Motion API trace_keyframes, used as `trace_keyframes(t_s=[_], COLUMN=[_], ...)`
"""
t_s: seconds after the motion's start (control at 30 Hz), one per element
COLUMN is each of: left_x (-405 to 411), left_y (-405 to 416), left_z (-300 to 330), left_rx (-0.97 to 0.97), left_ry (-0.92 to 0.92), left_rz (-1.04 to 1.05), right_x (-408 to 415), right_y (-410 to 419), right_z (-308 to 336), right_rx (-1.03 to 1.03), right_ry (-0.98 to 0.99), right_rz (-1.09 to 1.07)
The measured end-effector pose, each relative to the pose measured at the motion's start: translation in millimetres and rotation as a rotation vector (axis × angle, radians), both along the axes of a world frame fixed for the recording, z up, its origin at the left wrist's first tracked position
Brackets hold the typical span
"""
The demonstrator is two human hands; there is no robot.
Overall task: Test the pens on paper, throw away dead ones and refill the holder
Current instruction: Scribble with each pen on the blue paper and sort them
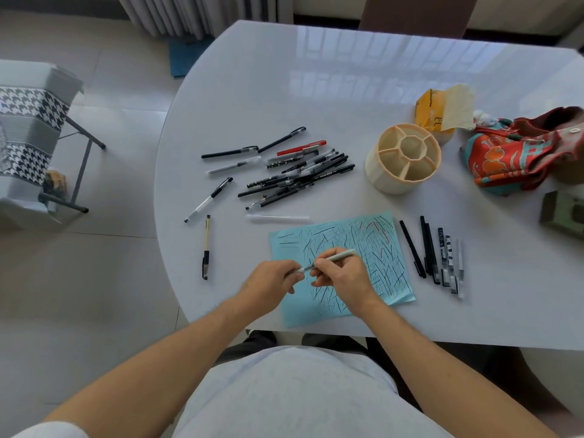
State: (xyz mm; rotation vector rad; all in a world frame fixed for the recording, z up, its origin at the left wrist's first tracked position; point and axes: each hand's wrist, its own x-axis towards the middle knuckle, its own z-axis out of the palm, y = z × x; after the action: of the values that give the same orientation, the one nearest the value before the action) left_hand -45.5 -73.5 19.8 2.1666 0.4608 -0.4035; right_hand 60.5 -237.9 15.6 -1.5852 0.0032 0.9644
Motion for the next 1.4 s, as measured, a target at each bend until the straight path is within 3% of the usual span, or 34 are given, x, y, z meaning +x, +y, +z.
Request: trace_keyframes(t_s=[0.27, 0.43, 0.5, 0.63, 0.73, 0.87, 1.0, 1.1, 1.27, 1.4], left_x=[18.6, 39.2, 40.5, 23.4, 11.7, 3.0, -1.0, -3.9, -15.1, -31.7], left_y=[-11.3, -13.3, -5.8, 9.3, 13.8, 18.2, 21.6, 22.9, 26.0, 32.2], left_z=[1.4, -2.7, -9.9, -23.5, -30.1, -35.8, -36.2, -32.3, -21.9, -15.2], left_rx=[0.029, 0.045, 0.101, 0.248, 0.332, 0.399, 0.393, 0.367, 0.302, 0.274], left_ry=[-0.006, -0.051, -0.057, -0.086, -0.077, -0.035, -0.027, -0.035, -0.071, -0.047], left_rz=[-0.085, -0.148, -0.137, -0.143, -0.214, -0.308, -0.31, -0.304, -0.23, -0.136], right_x=[-5.5, 44.1, 78.5, 125.0, 134.3, 141.1, 143.9, 136.0, 102.4, 81.2], right_y=[-16.4, -45.0, -64.1, -97.0, -102.9, -112.5, -118.0, -86.9, 28.4, 98.4], right_z=[-5.3, 5.1, 8.8, -1.4, -15.3, -21.7, -14.4, -9.2, -12.5, -26.6], right_rx=[-0.009, -0.08, -0.255, -0.762, -0.932, -1.029, -1.05, -0.91, -0.523, -0.497], right_ry=[-0.019, -0.036, -0.157, -0.469, -0.6, -0.682, -0.712, -0.83, -0.929, -0.981], right_rz=[-0.052, -0.062, -0.045, 0.288, 0.445, 0.458, 0.362, 0.312, 0.527, 0.674])
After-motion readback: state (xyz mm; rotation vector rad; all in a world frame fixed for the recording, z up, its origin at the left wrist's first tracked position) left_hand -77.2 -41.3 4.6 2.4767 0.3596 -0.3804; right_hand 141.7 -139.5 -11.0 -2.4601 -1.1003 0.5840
